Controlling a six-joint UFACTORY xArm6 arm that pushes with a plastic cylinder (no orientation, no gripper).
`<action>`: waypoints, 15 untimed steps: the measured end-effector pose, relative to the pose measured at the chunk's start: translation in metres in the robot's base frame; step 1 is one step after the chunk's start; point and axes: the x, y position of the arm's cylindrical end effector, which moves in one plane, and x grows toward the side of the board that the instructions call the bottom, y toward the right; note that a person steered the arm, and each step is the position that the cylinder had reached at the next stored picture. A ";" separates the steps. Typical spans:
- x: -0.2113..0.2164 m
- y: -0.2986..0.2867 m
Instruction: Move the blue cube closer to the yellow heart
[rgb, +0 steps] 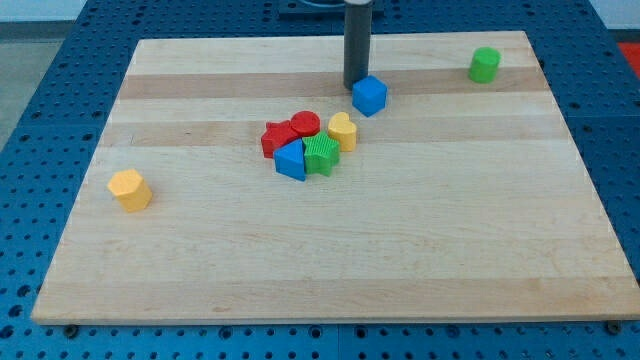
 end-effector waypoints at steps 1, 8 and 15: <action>0.040 -0.002; 0.072 0.027; 0.150 0.045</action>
